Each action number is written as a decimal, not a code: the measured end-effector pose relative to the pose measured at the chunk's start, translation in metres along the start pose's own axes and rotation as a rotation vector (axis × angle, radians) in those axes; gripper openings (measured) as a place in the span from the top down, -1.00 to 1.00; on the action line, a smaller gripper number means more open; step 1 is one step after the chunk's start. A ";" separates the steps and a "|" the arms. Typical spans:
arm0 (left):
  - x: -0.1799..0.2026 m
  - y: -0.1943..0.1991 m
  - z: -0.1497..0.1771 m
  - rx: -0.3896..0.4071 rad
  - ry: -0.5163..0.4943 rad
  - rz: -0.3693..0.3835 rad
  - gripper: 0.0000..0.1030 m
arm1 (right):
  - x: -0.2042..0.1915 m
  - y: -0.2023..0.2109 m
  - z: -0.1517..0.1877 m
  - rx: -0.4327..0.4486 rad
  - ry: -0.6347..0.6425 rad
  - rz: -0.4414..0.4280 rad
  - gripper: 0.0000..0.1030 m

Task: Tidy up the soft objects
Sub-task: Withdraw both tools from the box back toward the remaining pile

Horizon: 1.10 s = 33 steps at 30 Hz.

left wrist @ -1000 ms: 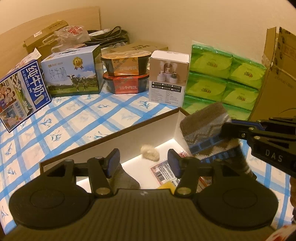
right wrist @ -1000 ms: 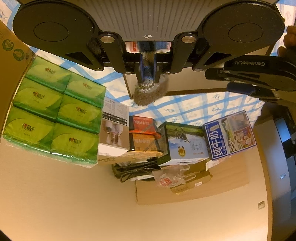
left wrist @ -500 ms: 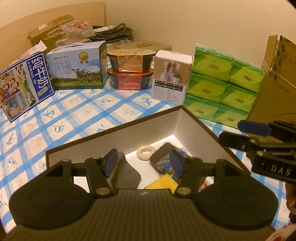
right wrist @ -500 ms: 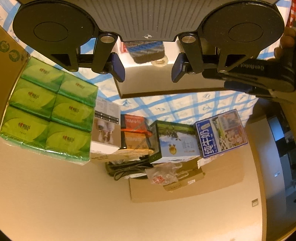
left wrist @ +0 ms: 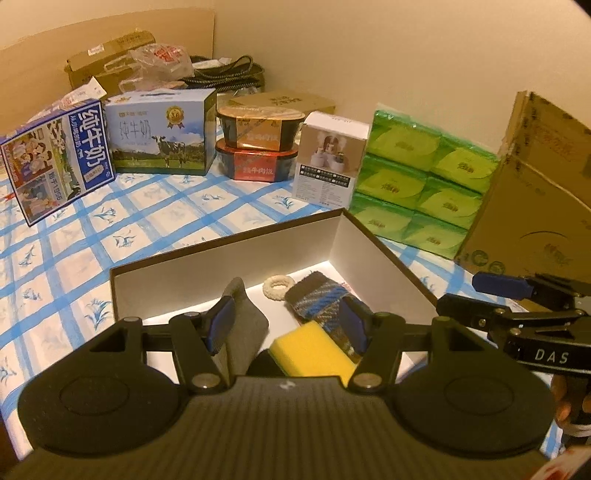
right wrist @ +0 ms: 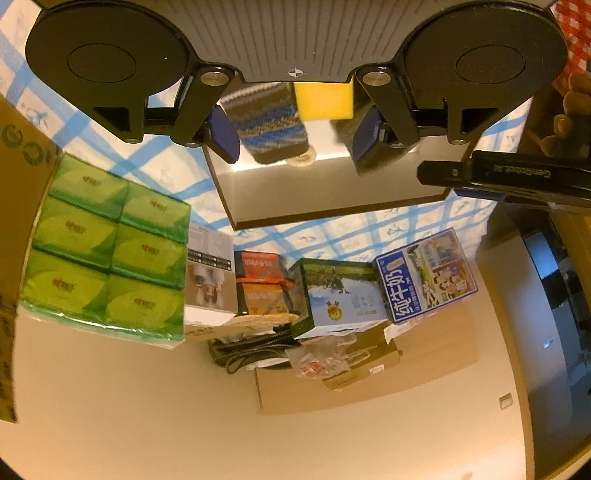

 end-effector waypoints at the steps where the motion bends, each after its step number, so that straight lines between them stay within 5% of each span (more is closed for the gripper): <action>1: 0.001 0.007 0.003 0.009 -0.002 0.003 -0.16 | -0.001 0.006 0.002 0.004 -0.008 -0.004 -0.36; 17: -0.004 0.130 0.105 0.012 0.052 -0.021 -0.17 | -0.021 0.135 0.065 0.047 -0.116 0.042 -0.57; 33: 0.001 0.199 0.185 -0.029 0.090 -0.012 -0.17 | -0.040 0.221 0.148 -0.001 -0.218 0.064 -0.60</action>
Point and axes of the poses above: each gripper's, at about its wrist camera, not at the fingertips, and y roughly against the way its jaws point, x to its right, z to its underside, the point moved 2 cm from there along -y, roughly the way its jaws point, and after that the axes turned 2 degrees about -z, right-handed, at the moved point
